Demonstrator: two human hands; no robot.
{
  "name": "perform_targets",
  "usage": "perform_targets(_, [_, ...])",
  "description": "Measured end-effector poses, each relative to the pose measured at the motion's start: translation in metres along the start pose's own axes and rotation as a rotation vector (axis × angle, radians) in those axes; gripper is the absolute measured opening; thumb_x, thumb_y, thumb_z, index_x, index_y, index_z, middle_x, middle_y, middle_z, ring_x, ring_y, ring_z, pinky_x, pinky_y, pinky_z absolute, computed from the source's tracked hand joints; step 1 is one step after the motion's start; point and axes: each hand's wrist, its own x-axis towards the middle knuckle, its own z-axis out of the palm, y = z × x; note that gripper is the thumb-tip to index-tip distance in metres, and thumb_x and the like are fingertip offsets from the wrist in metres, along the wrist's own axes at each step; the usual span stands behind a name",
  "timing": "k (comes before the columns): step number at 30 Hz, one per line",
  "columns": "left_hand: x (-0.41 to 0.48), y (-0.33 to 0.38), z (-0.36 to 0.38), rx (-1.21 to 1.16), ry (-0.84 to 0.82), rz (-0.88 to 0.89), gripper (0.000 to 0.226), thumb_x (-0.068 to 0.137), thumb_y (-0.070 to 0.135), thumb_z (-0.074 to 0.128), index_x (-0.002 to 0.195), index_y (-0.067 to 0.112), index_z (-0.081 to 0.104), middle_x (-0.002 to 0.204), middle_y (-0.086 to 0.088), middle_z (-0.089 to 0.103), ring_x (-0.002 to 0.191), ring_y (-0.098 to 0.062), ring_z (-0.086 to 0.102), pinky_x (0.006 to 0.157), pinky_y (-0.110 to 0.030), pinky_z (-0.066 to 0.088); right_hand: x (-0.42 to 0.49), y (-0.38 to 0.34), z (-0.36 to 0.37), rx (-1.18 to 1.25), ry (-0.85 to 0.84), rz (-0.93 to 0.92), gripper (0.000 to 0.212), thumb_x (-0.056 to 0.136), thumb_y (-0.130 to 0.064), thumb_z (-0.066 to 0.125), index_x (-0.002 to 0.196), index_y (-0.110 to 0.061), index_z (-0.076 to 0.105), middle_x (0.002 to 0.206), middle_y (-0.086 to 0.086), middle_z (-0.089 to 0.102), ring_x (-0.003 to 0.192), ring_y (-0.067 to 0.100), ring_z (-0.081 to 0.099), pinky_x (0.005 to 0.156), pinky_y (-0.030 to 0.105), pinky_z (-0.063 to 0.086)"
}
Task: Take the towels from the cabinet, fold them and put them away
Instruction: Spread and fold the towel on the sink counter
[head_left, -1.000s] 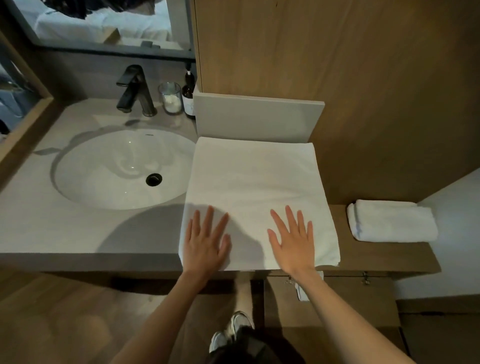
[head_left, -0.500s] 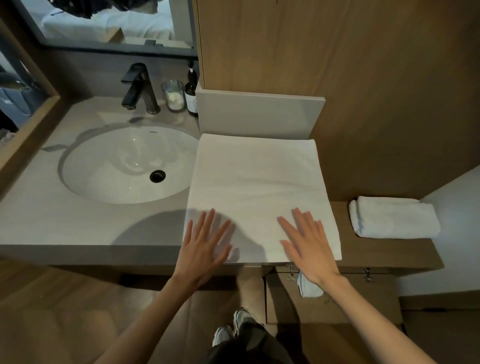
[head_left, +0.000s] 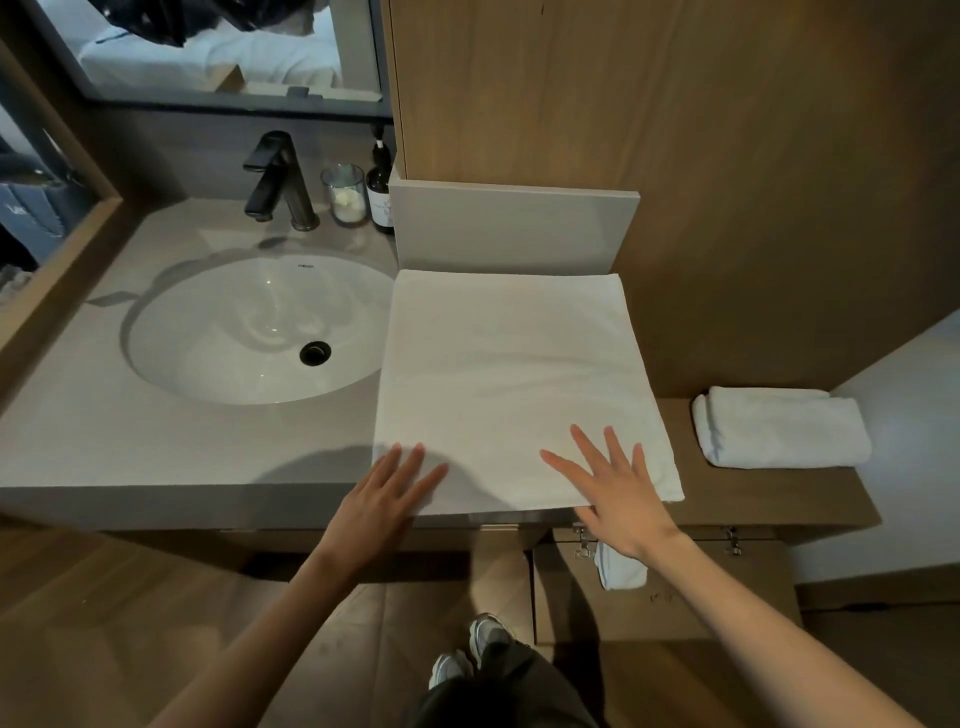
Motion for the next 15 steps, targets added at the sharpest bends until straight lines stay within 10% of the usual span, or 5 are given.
perform_targets(6, [-0.013, 0.048, -0.025, -0.054, -0.134, 0.042, 0.089, 0.042, 0.021, 0.094, 0.125, 0.017, 0.062, 0.120, -0.007, 0.066, 0.093, -0.021, 0.070, 0.062, -0.026, 0.059, 0.006, 0.003, -0.040, 0.418, -0.176, 0.085, 0.047, 0.098, -0.035, 0.039, 0.141, -0.053, 0.032, 0.163, -0.009, 0.000, 0.149, 0.031, -0.008, 0.116, 0.058, 0.001])
perform_targets(10, [-0.004, 0.090, -0.020, -0.108, -0.273, 0.086, 0.057, 0.096, 0.008, 0.044, 0.149, 0.011, 0.021, 0.150, -0.013, 0.033, 0.116, -0.027, 0.053, 0.089, -0.038, 0.052, 0.018, -0.004, -0.039, 0.478, -0.086, 0.197, 0.028, 0.102, -0.033, 0.028, 0.125, -0.036, 0.043, 0.160, -0.004, 0.016, 0.146, 0.041, 0.004, 0.114, 0.062, 0.012])
perform_targets(15, [0.020, 0.100, -0.031, -0.209, -0.244, 0.180, 0.049, 0.100, 0.039, 0.025, 0.142, 0.018, 0.040, 0.141, -0.002, 0.051, 0.113, -0.021, 0.054, 0.091, -0.040, 0.049, 0.035, -0.001, -0.034, 0.578, -0.025, 0.334, 0.014, 0.101, -0.035, 0.037, 0.113, -0.029, 0.037, 0.149, 0.003, 0.031, 0.143, 0.046, 0.007, 0.111, 0.069, 0.010])
